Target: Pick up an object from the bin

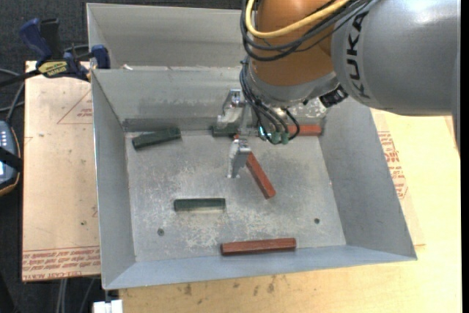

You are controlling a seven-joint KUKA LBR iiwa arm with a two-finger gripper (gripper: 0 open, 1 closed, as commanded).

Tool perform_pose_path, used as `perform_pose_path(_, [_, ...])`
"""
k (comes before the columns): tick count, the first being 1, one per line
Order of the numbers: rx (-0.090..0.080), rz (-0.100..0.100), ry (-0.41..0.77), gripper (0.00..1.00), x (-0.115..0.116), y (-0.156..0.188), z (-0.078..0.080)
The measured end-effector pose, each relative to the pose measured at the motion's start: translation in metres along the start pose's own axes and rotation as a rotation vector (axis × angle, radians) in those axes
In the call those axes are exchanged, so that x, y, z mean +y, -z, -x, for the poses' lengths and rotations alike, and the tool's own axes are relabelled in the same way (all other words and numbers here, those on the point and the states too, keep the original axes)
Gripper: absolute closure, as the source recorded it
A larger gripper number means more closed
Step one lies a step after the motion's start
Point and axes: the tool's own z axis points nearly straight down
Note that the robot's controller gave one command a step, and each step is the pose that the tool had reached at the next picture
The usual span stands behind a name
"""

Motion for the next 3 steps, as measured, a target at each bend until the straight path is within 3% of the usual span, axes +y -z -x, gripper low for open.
perform_pose_path(1, [-0.007, 0.001, -0.002, 0.00, 0.000, 0.004, 0.001])
perform_pose_path(2, [-0.011, 0.001, -0.028, 0.00, 0.013, -0.052, -0.032])
perform_pose_path(3, [-0.016, 0.003, 0.103, 1.00, 0.033, -0.152, -0.007])
